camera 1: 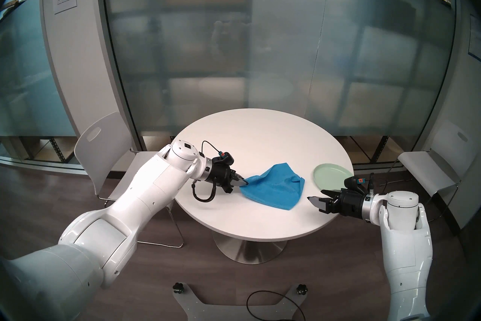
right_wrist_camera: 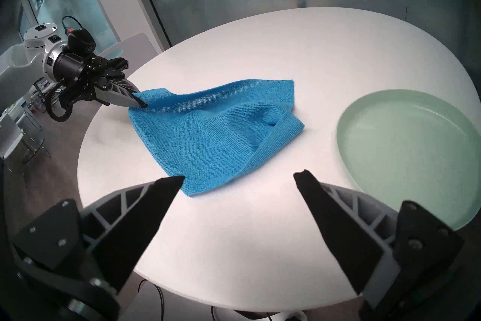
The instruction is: Fold the napkin in half twice and place it beside the plate
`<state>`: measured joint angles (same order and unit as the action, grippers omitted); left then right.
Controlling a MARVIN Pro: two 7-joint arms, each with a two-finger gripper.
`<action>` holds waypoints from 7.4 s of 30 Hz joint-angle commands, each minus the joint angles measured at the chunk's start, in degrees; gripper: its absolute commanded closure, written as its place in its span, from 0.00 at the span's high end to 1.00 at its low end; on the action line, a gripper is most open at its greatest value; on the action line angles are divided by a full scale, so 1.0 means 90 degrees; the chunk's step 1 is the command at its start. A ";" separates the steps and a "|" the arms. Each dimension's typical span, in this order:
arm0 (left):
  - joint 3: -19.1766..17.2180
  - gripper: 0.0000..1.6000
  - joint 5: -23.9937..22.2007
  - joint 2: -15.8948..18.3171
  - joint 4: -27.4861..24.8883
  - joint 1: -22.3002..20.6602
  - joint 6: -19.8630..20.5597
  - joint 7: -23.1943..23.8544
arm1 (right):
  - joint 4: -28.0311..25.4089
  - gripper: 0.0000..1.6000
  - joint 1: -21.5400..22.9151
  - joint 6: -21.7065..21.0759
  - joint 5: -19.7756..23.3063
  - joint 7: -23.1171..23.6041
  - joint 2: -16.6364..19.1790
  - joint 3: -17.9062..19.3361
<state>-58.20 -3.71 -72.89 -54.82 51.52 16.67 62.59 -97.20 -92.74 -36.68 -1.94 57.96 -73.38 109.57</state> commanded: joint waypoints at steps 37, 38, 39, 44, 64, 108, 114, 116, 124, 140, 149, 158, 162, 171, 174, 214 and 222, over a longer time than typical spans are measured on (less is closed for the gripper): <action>-0.0129 0.00 -0.0073 0.0619 -0.2526 0.1254 0.0968 -0.0550 | 0.2603 1.00 0.2860 0.1354 0.0266 -0.1040 0.0260 -0.1645; -0.0122 0.00 -0.0081 0.0646 -0.2620 0.1303 0.0992 -0.0521 | 0.2643 1.00 0.2869 0.1386 0.0273 -0.1044 0.0265 -0.1658; -0.0120 0.00 -0.0094 0.0672 -0.2708 0.1348 0.1018 -0.0492 | 0.2732 1.00 0.2928 0.1386 0.0266 -0.1018 0.0278 -0.1690; -0.0129 0.00 -0.0116 0.0840 -0.3117 0.1532 0.1154 -0.0404 | 0.3217 1.00 0.3172 0.1515 0.0234 -0.0934 0.0299 -0.1882; -0.0481 0.00 -0.0184 0.1339 -0.4284 0.2357 0.1820 -0.0604 | 0.5094 1.00 0.4326 0.2212 0.0024 -0.0076 0.0282 -0.2702; -0.0480 0.00 -0.0177 0.1354 -0.4493 0.2483 0.2075 -0.1094 | 0.8833 1.00 0.6294 0.4533 -0.1218 0.0011 -0.0715 -0.3876; -0.0447 0.00 -0.0166 0.1336 -0.4500 0.2467 0.2059 -0.1101 | 0.9303 0.98 0.6426 0.4920 -0.1322 0.0297 -0.0740 -0.3960; -0.0440 0.00 -0.0163 0.1332 -0.4503 0.2461 0.2052 -0.1100 | 0.9406 0.98 0.6444 0.5016 -0.1324 0.0356 -0.0747 -0.3956; -0.0420 0.00 -0.0144 0.1338 -0.4528 0.2455 0.2033 -0.1085 | 0.9744 0.94 0.6527 0.5251 -0.1412 0.0554 -0.0783 -0.3995; -0.0366 0.00 -0.0124 0.1320 -0.4561 0.2437 0.1999 -0.1043 | 0.9959 0.00 0.6580 0.5495 -0.1438 0.0692 -0.0832 -0.3929; -0.0425 0.00 -0.0132 0.1244 -0.4567 0.2264 0.1975 -0.1072 | 1.0004 0.00 0.6634 0.5689 -0.1188 0.0954 -0.0732 -0.3597; -0.0493 0.00 -0.0148 0.1161 -0.4532 0.1999 0.1949 -0.1088 | 1.0026 0.00 0.6697 0.5952 -0.0871 0.1210 -0.0496 -0.3131; -0.0501 0.00 -0.0145 0.1138 -0.4516 0.1904 0.1937 -0.1087 | 1.0013 0.00 0.6696 0.6093 -0.0720 0.1285 -0.0382 -0.2897; -0.0533 0.00 -0.0139 0.1133 -0.4488 0.1726 0.1906 -0.1083 | 0.9994 0.00 0.6678 0.6408 -0.0373 0.1490 -0.0182 -0.2365; -0.0551 0.00 -0.0143 0.1118 -0.4469 0.1652 0.1896 -0.1087 | 1.0000 0.00 0.6649 0.6521 -0.0262 0.1541 -0.0141 -0.2186; -0.0850 0.00 0.0068 0.0890 -0.4020 0.0571 0.1635 -0.1386 | 0.9657 0.00 0.6509 0.7866 0.0551 0.2214 -0.0002 -0.0800; -0.0864 0.00 0.0085 0.0877 -0.4029 0.0560 0.1611 -0.1411 | 0.9619 0.00 0.6378 0.7988 0.0556 0.2143 -0.0110 -0.0767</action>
<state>-65.28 -2.64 -64.47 -90.52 58.27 31.50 49.86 -9.34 -35.20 34.00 2.08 71.43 -73.47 102.36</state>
